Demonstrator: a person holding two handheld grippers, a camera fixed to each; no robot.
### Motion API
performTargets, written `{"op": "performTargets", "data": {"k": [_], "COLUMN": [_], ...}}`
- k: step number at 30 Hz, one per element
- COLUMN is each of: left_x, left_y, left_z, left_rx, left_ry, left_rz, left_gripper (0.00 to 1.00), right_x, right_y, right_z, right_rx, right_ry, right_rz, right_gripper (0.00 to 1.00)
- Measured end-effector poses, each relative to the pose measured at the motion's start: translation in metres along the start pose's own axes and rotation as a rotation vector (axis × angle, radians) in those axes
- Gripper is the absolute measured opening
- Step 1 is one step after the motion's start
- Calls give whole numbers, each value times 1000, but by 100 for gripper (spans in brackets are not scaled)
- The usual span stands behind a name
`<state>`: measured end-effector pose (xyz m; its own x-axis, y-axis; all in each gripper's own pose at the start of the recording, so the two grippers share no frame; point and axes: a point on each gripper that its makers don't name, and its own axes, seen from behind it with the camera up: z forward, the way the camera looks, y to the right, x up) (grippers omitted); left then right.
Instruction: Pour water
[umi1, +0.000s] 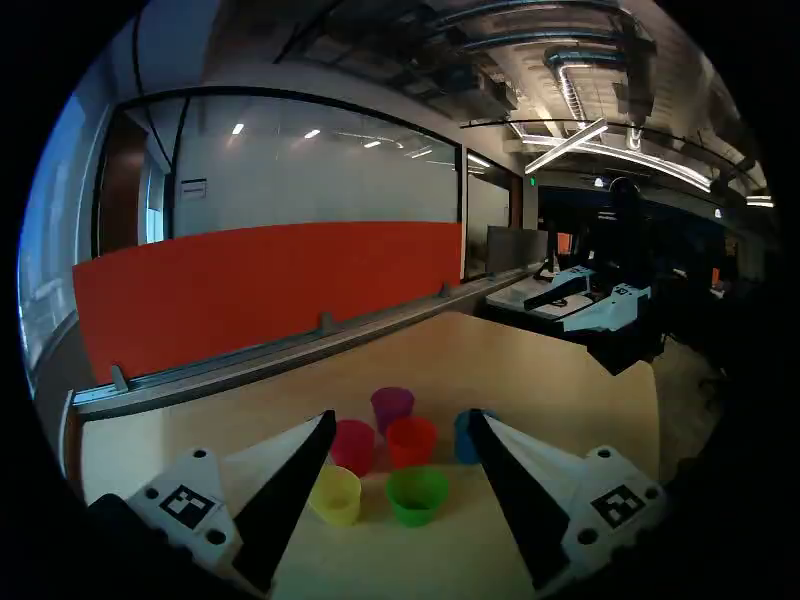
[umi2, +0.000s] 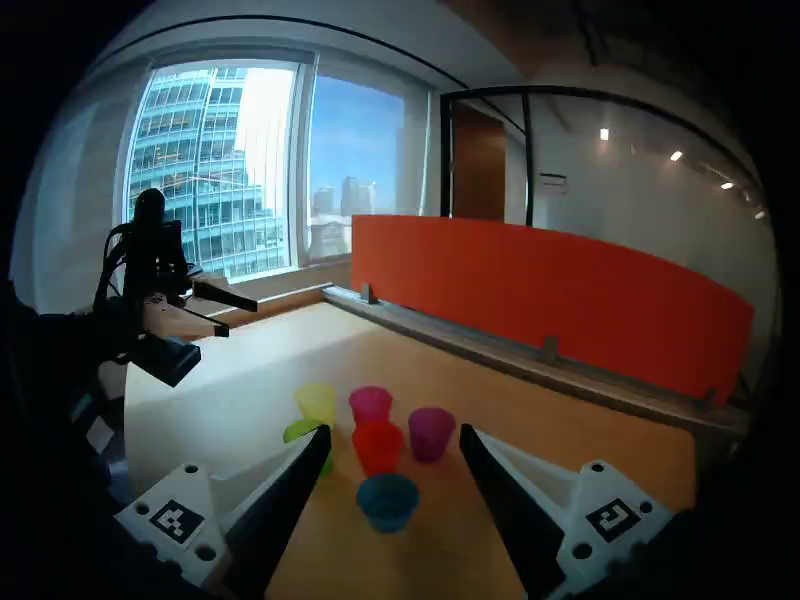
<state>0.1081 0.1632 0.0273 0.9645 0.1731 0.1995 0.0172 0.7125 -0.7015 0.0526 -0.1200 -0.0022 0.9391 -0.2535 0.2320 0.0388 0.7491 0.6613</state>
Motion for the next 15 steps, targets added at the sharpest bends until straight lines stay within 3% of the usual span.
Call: {"op": "performTargets", "data": {"k": [8,15], "left_x": [-34,-58], "left_y": [-2,6], "left_z": [13,25], "left_rx": [-2,-32], "left_ry": [-50,-84], "left_rz": [10,4], "left_gripper": [99,98], "right_x": [-32,-55], "right_y": [3,2], "right_z": [16,30], "right_rx": [-12,-3], "right_ry": [-57,-89], "right_rz": [-10,-11], "right_gripper": [100,100]}}
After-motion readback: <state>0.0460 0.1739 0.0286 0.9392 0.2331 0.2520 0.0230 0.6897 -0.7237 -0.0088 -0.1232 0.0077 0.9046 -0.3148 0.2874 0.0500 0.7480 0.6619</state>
